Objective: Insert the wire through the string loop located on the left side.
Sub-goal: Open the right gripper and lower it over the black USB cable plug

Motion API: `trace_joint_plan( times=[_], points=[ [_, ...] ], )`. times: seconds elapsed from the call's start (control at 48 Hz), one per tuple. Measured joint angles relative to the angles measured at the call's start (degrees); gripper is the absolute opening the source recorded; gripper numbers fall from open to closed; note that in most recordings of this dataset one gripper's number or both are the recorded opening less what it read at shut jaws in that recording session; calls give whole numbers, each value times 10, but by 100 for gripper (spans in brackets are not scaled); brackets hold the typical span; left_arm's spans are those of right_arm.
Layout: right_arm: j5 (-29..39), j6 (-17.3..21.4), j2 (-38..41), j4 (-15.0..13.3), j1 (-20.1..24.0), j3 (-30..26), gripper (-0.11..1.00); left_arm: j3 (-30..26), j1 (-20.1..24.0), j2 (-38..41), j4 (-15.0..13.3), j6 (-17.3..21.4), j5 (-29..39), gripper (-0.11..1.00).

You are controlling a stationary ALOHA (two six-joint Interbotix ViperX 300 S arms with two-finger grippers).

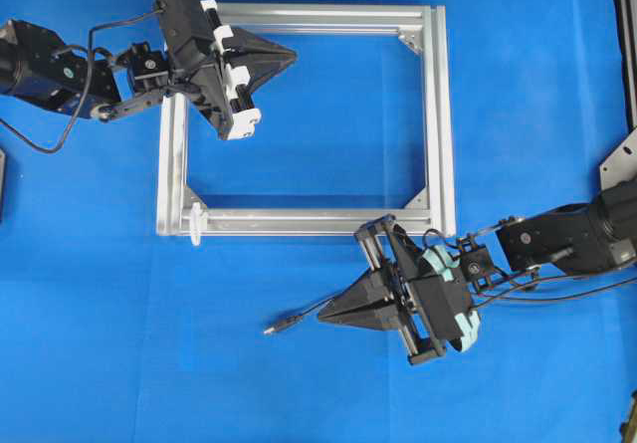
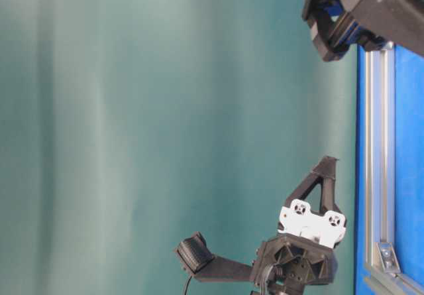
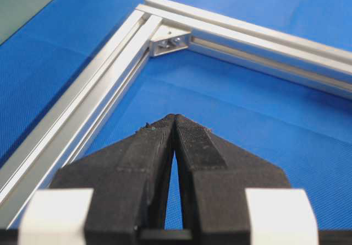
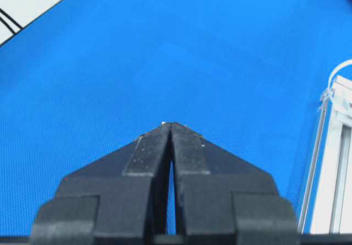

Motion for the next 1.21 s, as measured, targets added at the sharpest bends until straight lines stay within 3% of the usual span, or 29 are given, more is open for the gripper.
trace_joint_plan(
  times=[0.584,0.688,0.918,0.959,1.064,1.21],
  points=[
    [42,39,-24,-1,4,-1,0,7,-2,-20,11,1,27,0],
    [43,45,-25,-1,4,-1,17,6,-1,-19,11,0,27,0],
    [46,48,-25,-1,5,-1,85,7,-2,-19,11,0,27,0],
    [45,48,-25,-1,5,-1,87,6,-2,-19,11,1,27,0],
    [45,48,-24,1,5,-1,78,7,-2,-19,11,0,28,0],
    [45,52,-21,6,5,-2,80,6,-2,-19,11,0,28,0]
  ],
)
